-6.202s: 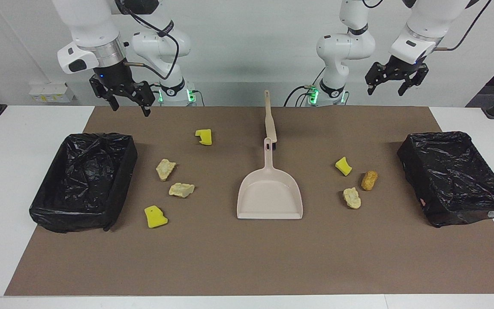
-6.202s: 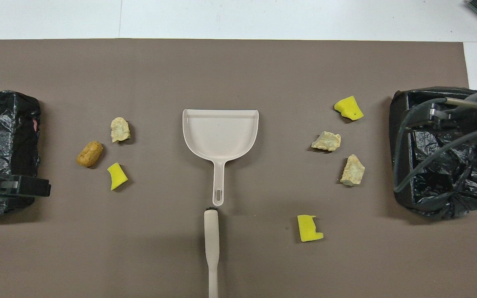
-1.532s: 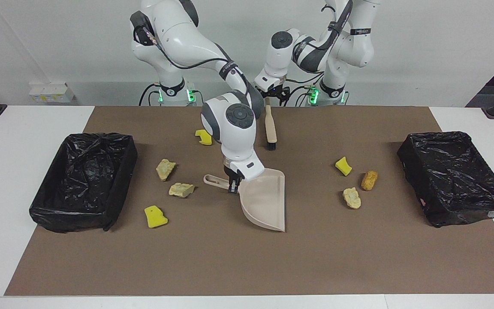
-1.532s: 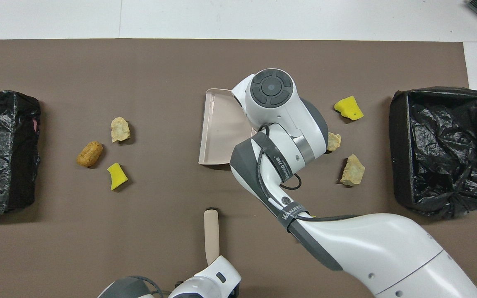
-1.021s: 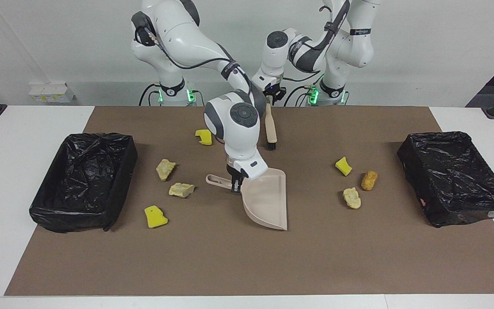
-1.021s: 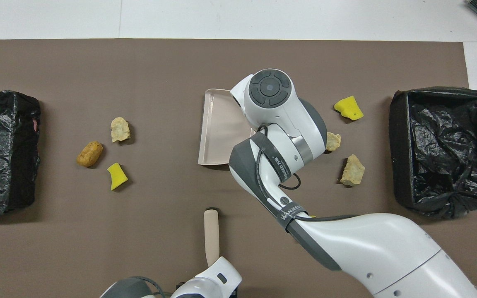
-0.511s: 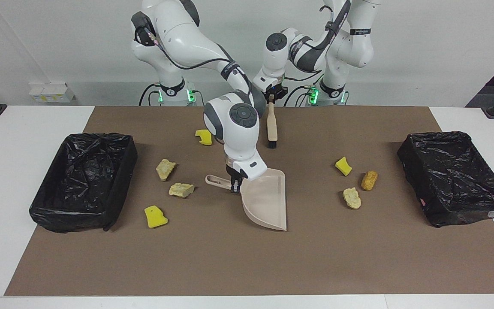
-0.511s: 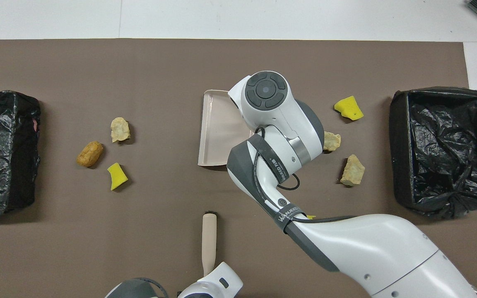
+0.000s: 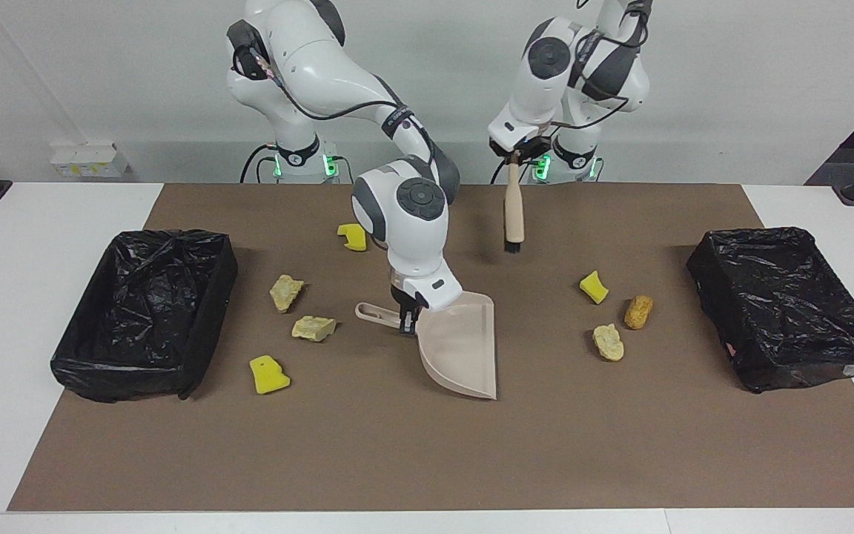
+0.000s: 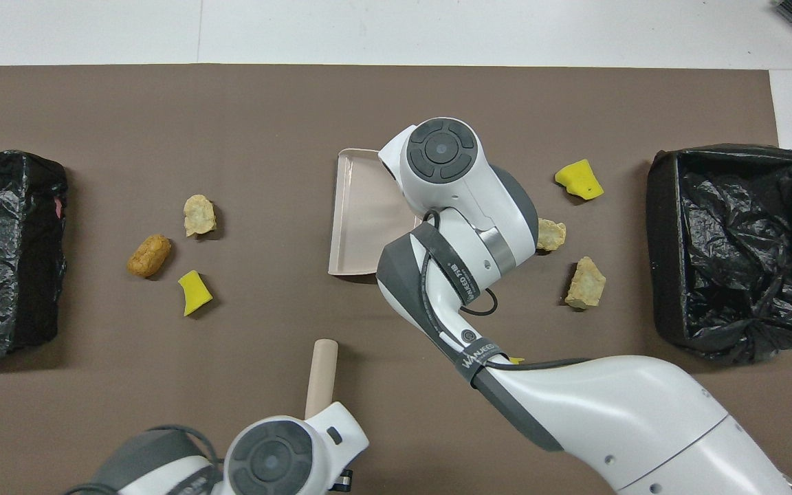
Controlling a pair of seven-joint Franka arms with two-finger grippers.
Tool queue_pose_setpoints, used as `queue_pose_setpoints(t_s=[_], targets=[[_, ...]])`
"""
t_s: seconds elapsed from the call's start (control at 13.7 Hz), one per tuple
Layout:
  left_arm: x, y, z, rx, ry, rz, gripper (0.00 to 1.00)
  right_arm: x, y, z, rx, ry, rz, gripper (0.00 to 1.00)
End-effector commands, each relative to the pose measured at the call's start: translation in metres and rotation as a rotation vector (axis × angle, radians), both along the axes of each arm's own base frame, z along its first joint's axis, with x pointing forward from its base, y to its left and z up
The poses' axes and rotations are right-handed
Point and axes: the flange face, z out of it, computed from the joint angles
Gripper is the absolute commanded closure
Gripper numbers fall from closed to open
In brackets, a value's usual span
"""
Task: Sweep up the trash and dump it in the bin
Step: 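Grasp the beige brush handle with the left gripper, then sweep the tan chunk and yellow sponge toward the dustpan with the left gripper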
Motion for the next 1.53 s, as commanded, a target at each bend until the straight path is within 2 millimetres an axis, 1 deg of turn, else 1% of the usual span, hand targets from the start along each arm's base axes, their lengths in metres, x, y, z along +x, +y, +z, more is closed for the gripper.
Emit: queue_pose_setpoints(t_s=[0.0,0.07,0.15,0.22,0.29,0.36,0.44,0.51,0.58,0.66,0.73,0.8,0.95,1.02,1.17,1.24,1.31,1.39,1.46], targets=[[0.046,0.065,0.035,0.042,-0.063,0.131,1.0,0.007,0.001,0.002,0.009,-0.013,0.027,1.0],[0.066,0.091,0.037,0.048,-0.072,0.185,1.0,0.007,0.0,0.001,0.009,-0.012,0.025,1.0],[0.081,0.113,0.037,0.07,-0.09,0.216,1.0,0.007,0.001,0.001,0.009,-0.012,0.025,1.0],[0.09,0.128,0.037,0.091,-0.114,0.22,1.0,0.006,0.001,0.0,0.007,-0.009,0.027,1.0],[0.098,0.151,0.037,0.088,-0.13,0.23,1.0,0.005,0.001,0.001,0.011,-0.007,0.025,1.0],[0.107,0.185,0.034,0.071,-0.141,0.246,1.0,0.006,0.001,0.001,0.013,-0.006,0.022,1.0],[0.115,0.205,0.028,0.063,-0.141,0.256,1.0,0.006,0.001,0.001,0.013,-0.006,0.022,1.0],[0.122,0.213,0.02,0.064,-0.141,0.262,1.0,0.006,0.001,0.001,0.012,-0.006,0.024,1.0],[0.131,0.217,0.01,0.083,-0.144,0.256,1.0,0.005,0.001,0.0,0.009,-0.001,0.027,1.0],[0.142,0.219,-0.011,0.104,-0.124,0.243,1.0,0.004,0.001,0.0,0.005,0.004,0.03,1.0],[0.15,0.221,-0.028,0.113,-0.115,0.237,1.0,0.004,0.001,0.0,-0.005,0.007,0.036,1.0],[0.157,0.223,-0.04,0.121,-0.111,0.23,1.0,0.002,0.003,-0.002,-0.011,0.014,0.053,1.0],[0.164,0.225,-0.073,0.133,-0.075,0.224,1.0,0.0,0.006,-0.003,-0.014,0.02,0.08,1.0],[0.167,0.224,-0.081,0.129,-0.086,0.223,1.0,0.0,0.006,-0.001,-0.008,0.019,0.084,1.0],[0.168,0.214,-0.095,0.124,-0.102,0.221,1.0,-0.006,0.01,-0.003,-0.009,0.034,0.118,1.0],[0.17,0.206,-0.097,0.108,-0.131,0.215,1.0,-0.01,0.016,-0.006,-0.011,0.04,0.128,1.0],[0.172,0.192,-0.1,0.088,-0.137,0.198,1.0,-0.012,0.017,-0.006,-0.011,0.04,0.132,1.0],[0.174,0.172,-0.115,0.06,-0.125,0.185,1.0,-0.012,0.017,-0.006,-0.012,0.041,0.133,1.0],[0.175,0.161,-0.122,0.047,-0.131,0.168,1.0,-0.014,0.019,-0.005,-0.01,0.042,0.137,1.0]])
